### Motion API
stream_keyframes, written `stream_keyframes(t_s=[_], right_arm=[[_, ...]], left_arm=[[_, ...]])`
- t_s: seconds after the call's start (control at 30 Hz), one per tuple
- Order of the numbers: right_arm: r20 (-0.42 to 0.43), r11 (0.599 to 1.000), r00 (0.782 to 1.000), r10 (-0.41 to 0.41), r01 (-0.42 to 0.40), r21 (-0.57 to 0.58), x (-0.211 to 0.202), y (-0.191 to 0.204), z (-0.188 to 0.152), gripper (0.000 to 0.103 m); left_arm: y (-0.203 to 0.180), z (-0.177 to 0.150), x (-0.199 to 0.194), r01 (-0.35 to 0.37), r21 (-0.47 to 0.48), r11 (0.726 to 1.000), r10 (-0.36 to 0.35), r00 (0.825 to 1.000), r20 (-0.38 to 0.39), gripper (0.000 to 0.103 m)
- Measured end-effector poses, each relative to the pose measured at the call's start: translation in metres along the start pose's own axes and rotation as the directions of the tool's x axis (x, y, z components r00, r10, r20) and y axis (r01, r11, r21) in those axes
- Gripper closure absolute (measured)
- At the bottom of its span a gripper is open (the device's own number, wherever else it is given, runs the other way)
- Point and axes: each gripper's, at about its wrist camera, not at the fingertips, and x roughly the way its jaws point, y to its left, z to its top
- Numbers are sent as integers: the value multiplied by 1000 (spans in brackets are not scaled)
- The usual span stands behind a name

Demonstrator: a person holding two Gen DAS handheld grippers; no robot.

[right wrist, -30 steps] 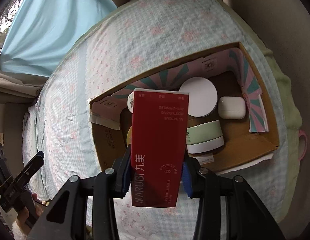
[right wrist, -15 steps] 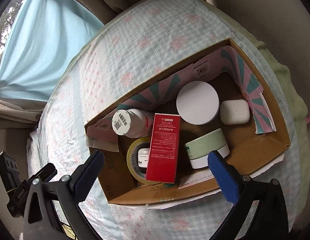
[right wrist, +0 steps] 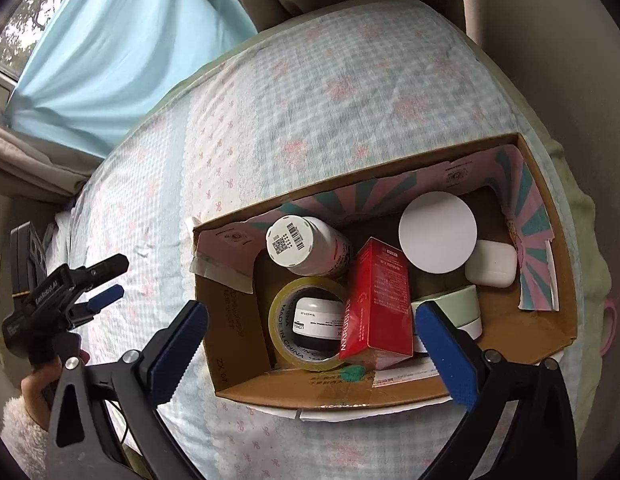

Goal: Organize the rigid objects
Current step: 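Lift the white remote with the left tool and set it down beside the box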

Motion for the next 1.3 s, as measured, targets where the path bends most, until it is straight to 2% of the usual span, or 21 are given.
stream_keyframes(t_s=[0.1, 0.23, 0.3, 0.4, 0.6, 0.7, 0.77, 0.9, 0.93, 1.0, 1.1, 1.2, 1.3], right_arm=[[23, 998, 1000, 2, -1, -56, -10, 15, 1, 0], [37, 992, 999, 8, -3, -125, -18, 37, -4, 0], [30, 988, 1000, -1, 6, -151, -18, 45, -8, 0], [21, 983, 1000, -14, 18, -184, -16, 52, -13, 0], [-4, 972, 999, -44, 42, -233, -1, 62, -16, 0], [-8, 972, 999, -41, 38, -233, 7, 66, -14, 0], [-9, 971, 999, -39, 36, -238, 11, 69, -13, 0], [-23, 973, 1000, -19, 13, -232, 18, 70, -12, 0], [-27, 974, 1000, -14, 7, -229, 19, 70, -12, 0], [-33, 975, 999, -3, -4, -220, 22, 68, -12, 0], [-30, 977, 999, 13, -19, -212, 21, 66, -11, 0], [-30, 977, 999, 17, -23, -210, 22, 64, -10, 0], [-31, 979, 999, 25, -31, -203, 22, 62, -9, 0]], left_arm=[[5, 6, 11, 19, -21, 1000, -20, 1000, -14, 0], [22, 14, 42, 86, -120, 989, -92, 995, -42, 1], [28, 17, 58, 94, -144, 985, -102, 993, -50, 1], [29, 21, 78, 58, -141, 988, -68, 995, -71, 1], [11, 27, 111, -55, -63, 996, 48, 993, -112, 3], [3, 28, 125, -92, -27, 995, 88, 987, -137, 11], [4, 29, 127, -74, -43, 996, 68, 989, -133, 18], [1, 31, 132, -52, -20, 998, 48, 989, -138, 25], [0, 32, 131, -51, -12, 999, 49, 989, -138, 28], [2, 32, 131, -71, -5, 997, 70, 986, -150, 46], [10, 32, 131, -62, -17, 998, 59, 985, -161, 48], [6, 31, 133, -94, 25, 995, 97, 978, -183, 52], [11, 26, 127, -102, 22, 995, 104, 977, -185, 53]])
